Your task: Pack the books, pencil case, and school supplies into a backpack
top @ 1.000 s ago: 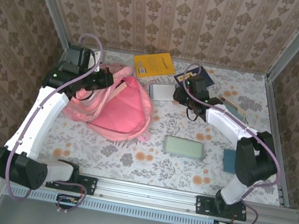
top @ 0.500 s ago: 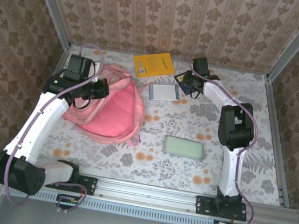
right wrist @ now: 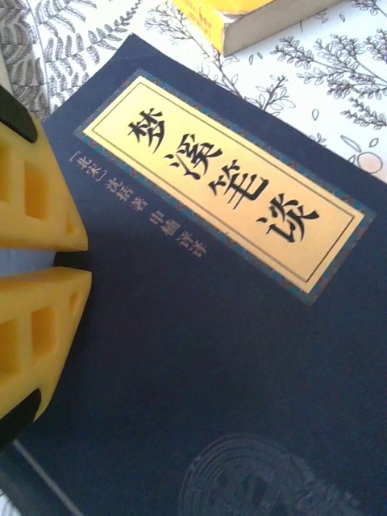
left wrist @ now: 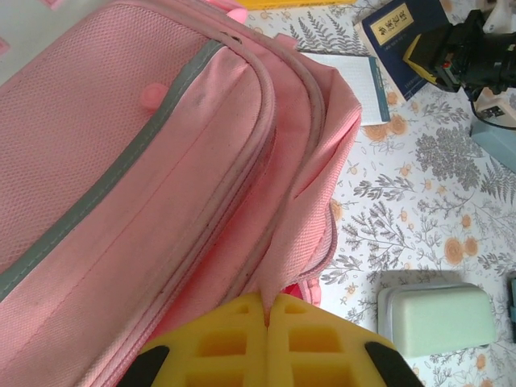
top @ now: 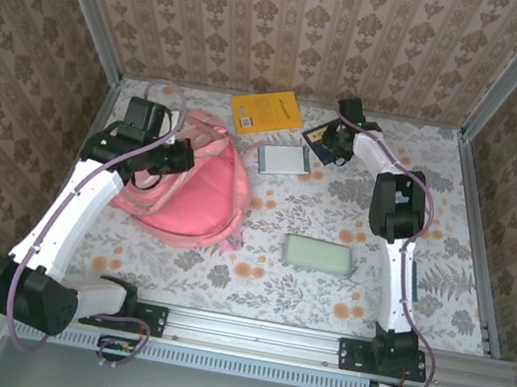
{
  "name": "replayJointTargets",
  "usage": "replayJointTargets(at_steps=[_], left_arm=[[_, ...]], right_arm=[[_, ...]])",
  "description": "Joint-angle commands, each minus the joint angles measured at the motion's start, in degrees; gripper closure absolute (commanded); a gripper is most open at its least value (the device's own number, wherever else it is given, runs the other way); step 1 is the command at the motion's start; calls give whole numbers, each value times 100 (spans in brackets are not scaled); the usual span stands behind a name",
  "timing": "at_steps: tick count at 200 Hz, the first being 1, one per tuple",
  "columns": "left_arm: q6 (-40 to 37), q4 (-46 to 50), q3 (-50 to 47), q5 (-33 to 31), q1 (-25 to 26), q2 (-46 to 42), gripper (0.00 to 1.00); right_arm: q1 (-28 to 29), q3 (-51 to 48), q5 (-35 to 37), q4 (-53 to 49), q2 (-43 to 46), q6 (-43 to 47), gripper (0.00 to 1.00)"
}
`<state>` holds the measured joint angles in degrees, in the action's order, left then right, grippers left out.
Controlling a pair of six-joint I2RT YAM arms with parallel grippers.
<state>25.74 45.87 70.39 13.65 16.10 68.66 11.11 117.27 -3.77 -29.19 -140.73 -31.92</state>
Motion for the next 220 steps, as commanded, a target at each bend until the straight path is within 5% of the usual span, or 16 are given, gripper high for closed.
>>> replayJointTargets(at_steps=[1,54,89,114,179,220], left_arm=[[72,-218,-47,-143,16,-31,100],[39,-385,-222,-117,29,89,99],[19,-464,-127,-57,82,282,84],[45,-531,-40,-38,194,366,63],[348,-1015,-112,-133,965,730,70],[596,-1465,-11,-266,2016,1531,80]], right_arm=[[31,-1214,-265,-275,488,-242,84],[298,-3744,-439,585,1884,-755,86],[898,-4606,-625,896,2532,-1116,85],[1228,-4520,-541,714,2883,-1130,81],[841,-3490,207,-37,2970,-28,68],[504,-2635,482,-520,2335,559,68]])
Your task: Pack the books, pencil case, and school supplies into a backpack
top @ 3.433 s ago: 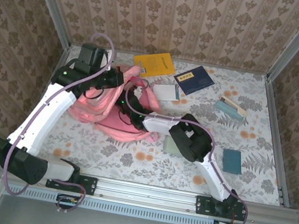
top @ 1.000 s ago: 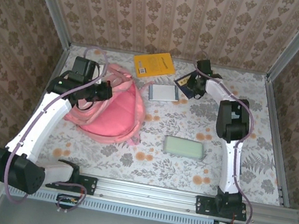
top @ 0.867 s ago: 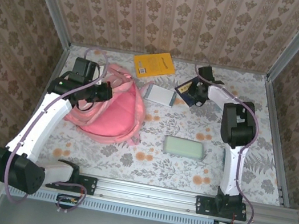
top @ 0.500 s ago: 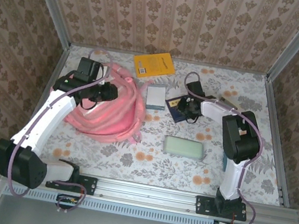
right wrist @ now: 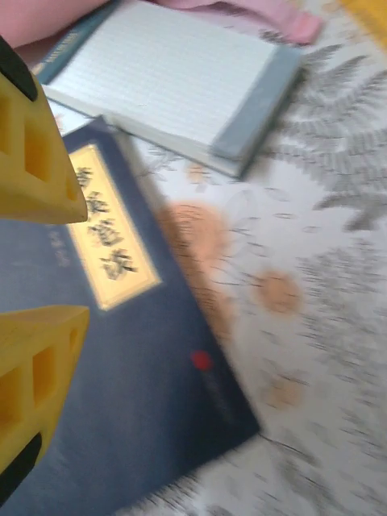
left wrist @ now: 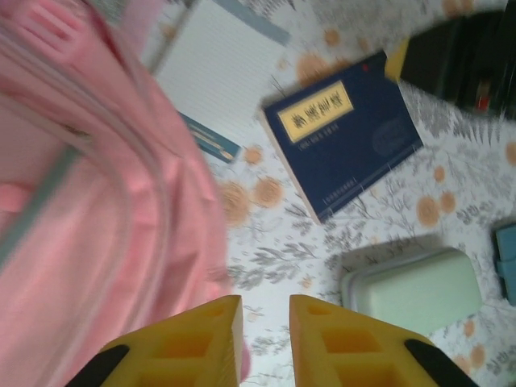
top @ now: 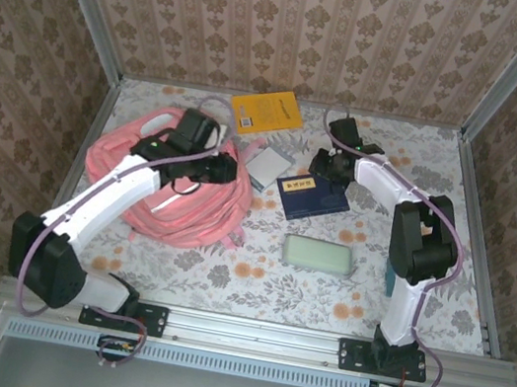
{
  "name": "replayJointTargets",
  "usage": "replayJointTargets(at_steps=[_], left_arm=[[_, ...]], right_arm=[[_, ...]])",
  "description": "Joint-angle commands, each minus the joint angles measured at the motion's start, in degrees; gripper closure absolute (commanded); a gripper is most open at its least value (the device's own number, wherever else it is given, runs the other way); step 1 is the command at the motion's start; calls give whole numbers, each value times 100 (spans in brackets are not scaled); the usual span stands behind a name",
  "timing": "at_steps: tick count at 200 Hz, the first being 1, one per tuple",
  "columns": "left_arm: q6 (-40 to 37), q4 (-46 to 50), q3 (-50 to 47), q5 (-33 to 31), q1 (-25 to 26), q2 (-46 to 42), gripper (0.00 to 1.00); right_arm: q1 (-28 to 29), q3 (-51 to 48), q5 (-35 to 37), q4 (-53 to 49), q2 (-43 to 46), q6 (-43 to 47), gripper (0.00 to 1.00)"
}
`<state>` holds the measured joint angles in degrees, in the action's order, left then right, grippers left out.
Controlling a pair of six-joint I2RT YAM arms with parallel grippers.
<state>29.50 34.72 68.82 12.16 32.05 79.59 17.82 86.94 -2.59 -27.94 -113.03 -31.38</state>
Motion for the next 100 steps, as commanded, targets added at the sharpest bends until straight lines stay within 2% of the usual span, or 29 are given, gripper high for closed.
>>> replayJointTargets(at_steps=[1,21,49,100], left_arm=[[226,-364,153,-118,440,467,80],[434,-601,185,-102,687,993,84],[806,-952,325,-74,775,1777,86],[1018,-973,1334,64,853,3229,95]], right_arm=[[-179,405,364,-648,-441,507,68],[-420,394,352,-656,-545,445,68],[-635,-64,182,-474,-453,392,69],[-802,-1209,283,-93,56,334,71]])
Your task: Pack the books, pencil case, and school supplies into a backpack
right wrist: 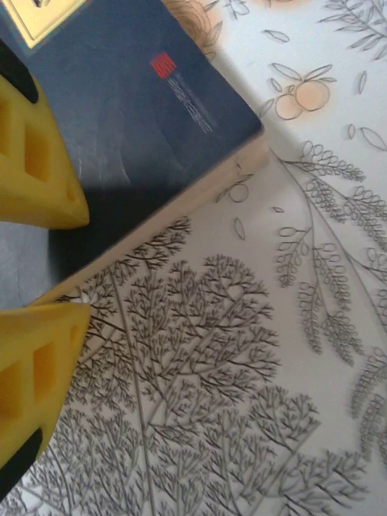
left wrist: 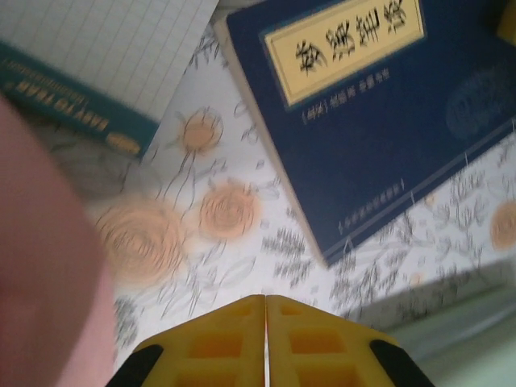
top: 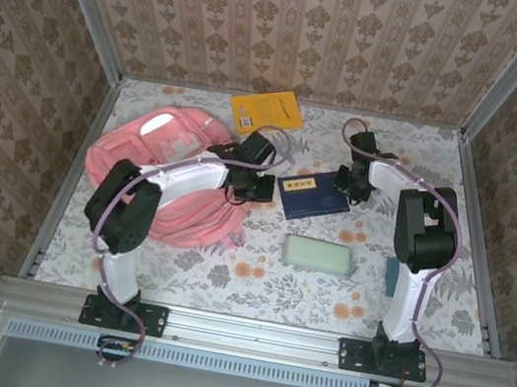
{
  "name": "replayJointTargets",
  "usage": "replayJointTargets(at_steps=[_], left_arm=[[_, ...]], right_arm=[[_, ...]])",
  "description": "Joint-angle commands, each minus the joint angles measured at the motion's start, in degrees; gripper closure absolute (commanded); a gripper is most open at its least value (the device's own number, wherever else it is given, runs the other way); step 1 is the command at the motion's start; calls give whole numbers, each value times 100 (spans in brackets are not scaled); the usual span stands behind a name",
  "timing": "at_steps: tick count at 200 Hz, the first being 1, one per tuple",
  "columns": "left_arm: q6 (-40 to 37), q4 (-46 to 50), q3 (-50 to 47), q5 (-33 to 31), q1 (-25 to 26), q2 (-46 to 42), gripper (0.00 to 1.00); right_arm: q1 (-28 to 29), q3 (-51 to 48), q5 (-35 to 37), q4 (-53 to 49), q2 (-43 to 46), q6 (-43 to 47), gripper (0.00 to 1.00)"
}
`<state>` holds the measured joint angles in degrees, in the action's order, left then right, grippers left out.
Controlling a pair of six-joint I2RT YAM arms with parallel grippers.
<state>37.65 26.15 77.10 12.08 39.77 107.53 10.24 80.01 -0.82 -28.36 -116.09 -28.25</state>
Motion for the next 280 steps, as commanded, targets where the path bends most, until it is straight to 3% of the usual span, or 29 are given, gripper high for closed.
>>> replayJointTargets(at_steps=[1,20,92,129,151,196,209,227,280], left_arm=[[205,-100,520,65,83,458,95],[190,14,858,11,153,858,100],[174,708,2510,-126,111,2399,100],[-36,1177,3709,-104,-3,3149,98],[-215,1417,4124,-160,-94,3077,97],[44,1012,2843,-160,-165,1774,93],[334,743,2219,-111,-140,1347,93],[778,383,1455,-27,-40,893,93],[1484,-56,597,218,156,760,97]], right_arm=[[-46,-536,103,-40,369,13,71],[-64,-910,6,57,556,-17,74],[-10,-2385,-498,454,1712,-617,77],[559,-2936,-754,744,1943,-1084,78],[895,-2989,-312,561,2283,-1182,78],[851,-2587,462,640,2891,-594,77],[818,-2437,817,751,2787,-324,90],[541,-2000,736,733,2372,-77,100],[-24,-610,360,123,852,343,100]])
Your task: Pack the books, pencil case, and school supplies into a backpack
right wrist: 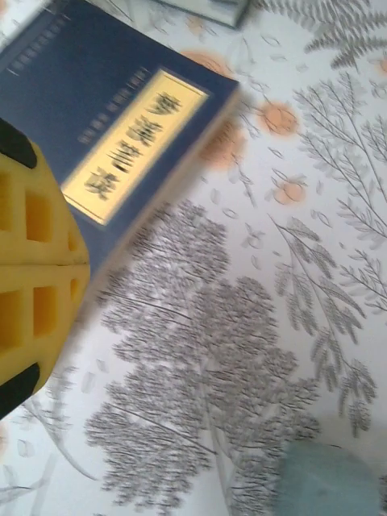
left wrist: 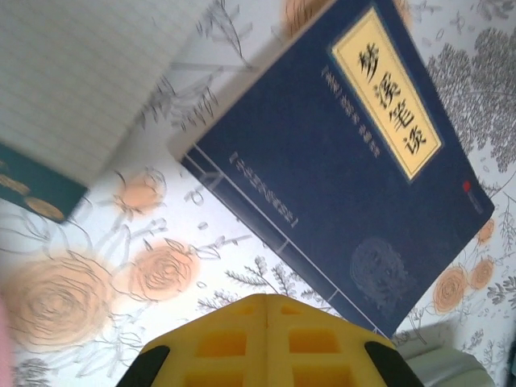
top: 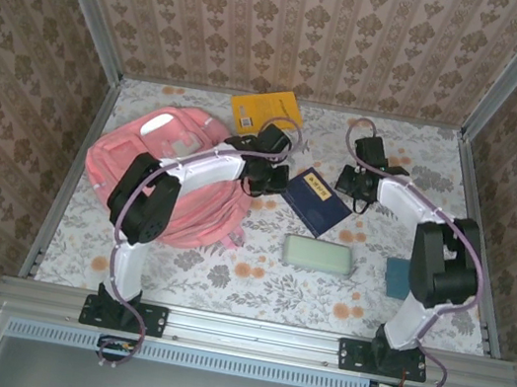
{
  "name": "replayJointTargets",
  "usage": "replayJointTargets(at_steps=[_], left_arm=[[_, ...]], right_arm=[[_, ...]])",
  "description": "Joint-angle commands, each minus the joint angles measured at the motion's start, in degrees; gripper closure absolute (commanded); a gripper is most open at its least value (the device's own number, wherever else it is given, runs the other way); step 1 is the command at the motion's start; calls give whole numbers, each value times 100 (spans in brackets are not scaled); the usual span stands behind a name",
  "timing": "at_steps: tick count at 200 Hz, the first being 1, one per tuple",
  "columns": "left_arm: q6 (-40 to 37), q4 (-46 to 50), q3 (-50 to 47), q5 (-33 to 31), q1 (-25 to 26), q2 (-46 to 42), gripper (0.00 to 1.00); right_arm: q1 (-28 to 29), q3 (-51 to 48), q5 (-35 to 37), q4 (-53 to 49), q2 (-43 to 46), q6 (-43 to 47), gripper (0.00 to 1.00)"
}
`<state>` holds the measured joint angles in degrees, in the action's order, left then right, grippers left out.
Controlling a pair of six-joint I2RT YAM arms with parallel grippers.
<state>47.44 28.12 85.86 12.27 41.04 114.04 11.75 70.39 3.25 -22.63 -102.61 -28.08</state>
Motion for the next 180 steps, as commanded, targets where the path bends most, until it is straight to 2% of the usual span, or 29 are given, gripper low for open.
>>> replayJointTargets(at_steps=[1,40,97,125,156,180], left_arm=[[513,-262,-280,206,32,114,97],[572,-250,-225,259,63,421,97],[203,211,569,-14,70,1197,97],[67,434,1091,-58,35,1563,96],[-171,583,1757,-43,-56,1865,90],[-315,650,2022,-32,-146,1912,86]], right_arm=[[-182,365,-63,-460,-515,323,100],[-341,283,-341,-502,-885,276,100],[-303,-467,-682,-398,-470,129,100],[-257,-710,-1169,-409,-258,-50,100],[-10,-1132,-1566,-148,-7,-460,100],[215,-1233,-1601,-173,152,-651,100]])
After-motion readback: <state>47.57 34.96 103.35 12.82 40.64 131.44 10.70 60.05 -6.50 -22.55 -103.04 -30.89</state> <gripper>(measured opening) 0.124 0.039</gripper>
